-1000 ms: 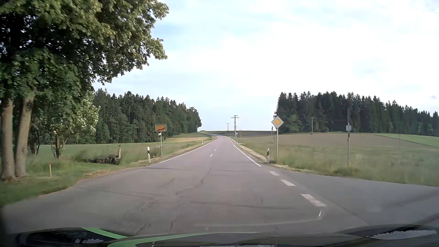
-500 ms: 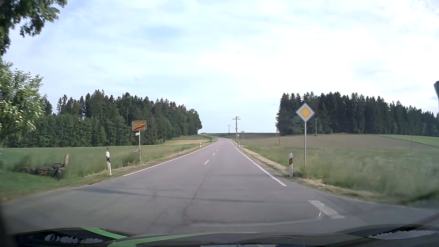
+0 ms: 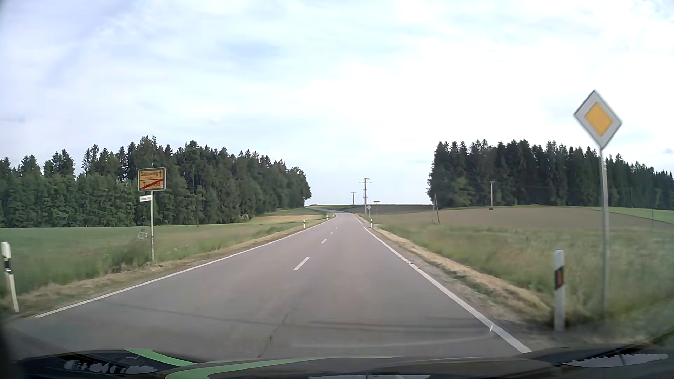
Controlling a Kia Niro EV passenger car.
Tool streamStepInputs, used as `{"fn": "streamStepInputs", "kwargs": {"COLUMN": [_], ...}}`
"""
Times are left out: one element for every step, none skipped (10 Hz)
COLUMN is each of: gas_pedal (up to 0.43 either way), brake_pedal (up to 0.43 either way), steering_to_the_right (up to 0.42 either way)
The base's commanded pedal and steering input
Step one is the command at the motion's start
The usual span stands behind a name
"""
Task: Follow the waypoints while adhering to traffic rules and regulations
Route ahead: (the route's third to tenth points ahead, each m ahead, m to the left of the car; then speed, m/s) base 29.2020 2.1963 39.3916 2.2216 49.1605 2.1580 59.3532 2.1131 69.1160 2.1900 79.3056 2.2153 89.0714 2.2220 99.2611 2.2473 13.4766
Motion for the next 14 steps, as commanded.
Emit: {"fn": "streamStepInputs", "kwargs": {"gas_pedal": [0.067,0.067,0.067,0.067,0.087,0.157,0.177,0.220,0.228,0.248,0.260,0.260,0.260,0.260], "brake_pedal": [0.000,0.000,0.000,0.000,0.000,0.000,0.000,0.000,0.000,0.000,0.000,0.000,0.000,0.000], "steering_to_the_right": [-0.003,-0.003,-0.003,-0.003,-0.003,-0.003,-0.003,-0.003,-0.003,-0.003,-0.003,-0.003,-0.003,-0.002]}}
